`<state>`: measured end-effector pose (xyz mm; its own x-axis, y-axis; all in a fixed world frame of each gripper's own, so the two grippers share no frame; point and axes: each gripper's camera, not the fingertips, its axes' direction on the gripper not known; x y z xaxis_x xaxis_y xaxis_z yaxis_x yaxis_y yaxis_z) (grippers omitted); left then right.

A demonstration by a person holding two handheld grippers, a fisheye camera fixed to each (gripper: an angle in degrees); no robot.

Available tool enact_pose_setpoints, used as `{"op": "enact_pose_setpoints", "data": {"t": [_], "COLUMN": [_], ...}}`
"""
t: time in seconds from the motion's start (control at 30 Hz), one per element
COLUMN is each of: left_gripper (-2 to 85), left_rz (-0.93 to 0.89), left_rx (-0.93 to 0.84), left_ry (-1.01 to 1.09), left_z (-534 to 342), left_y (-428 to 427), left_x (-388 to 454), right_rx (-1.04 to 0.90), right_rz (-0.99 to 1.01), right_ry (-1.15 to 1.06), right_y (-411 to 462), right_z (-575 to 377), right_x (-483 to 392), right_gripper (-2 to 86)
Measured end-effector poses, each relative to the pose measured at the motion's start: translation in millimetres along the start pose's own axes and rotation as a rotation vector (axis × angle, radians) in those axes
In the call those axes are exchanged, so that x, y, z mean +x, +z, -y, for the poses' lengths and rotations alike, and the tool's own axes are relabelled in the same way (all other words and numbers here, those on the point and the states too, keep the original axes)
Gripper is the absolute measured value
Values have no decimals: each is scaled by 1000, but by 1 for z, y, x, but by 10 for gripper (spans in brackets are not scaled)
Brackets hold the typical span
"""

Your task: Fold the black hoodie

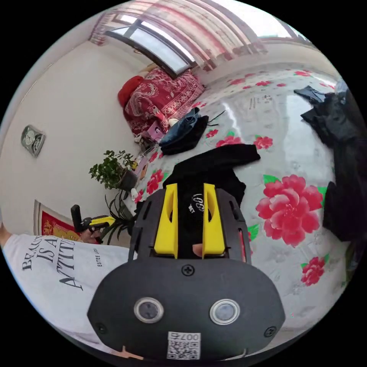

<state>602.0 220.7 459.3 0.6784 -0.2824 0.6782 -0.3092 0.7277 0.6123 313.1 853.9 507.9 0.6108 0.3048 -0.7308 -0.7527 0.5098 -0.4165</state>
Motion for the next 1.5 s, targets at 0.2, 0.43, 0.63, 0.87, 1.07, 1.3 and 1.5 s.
{"op": "enact_pose_setpoints", "data": {"t": [0.2,0.43,0.63,0.87,1.07,1.3,1.5], "left_gripper": [77,129,85,0,-6,-7,-7], "left_rz": [57,60,164,-312,-401,-345,-178], "left_rx": [53,-179,-395,-2,500,1110,1316], "left_ry": [170,371,214,-55,-116,18,173], "left_z": [145,312,335,310,225,90,42], "left_y": [7,192,287,112,-132,-361,-465], "left_x": [-21,16,-6,-75,-109,-59,-4], "right_rx": [-83,-71,-83,141,309,679,928], "right_rz": [-152,-62,-63,-141,-298,-438,-540], "right_ry": [402,554,654,510,113,-225,-412], "right_y": [7,42,59,-28,-141,-285,-357], "right_z": [-106,-89,-79,-62,-11,-22,-70], "right_x": [107,127,126,58,-69,-205,-300], "right_gripper": [100,103,67,22,14,14,17]}}
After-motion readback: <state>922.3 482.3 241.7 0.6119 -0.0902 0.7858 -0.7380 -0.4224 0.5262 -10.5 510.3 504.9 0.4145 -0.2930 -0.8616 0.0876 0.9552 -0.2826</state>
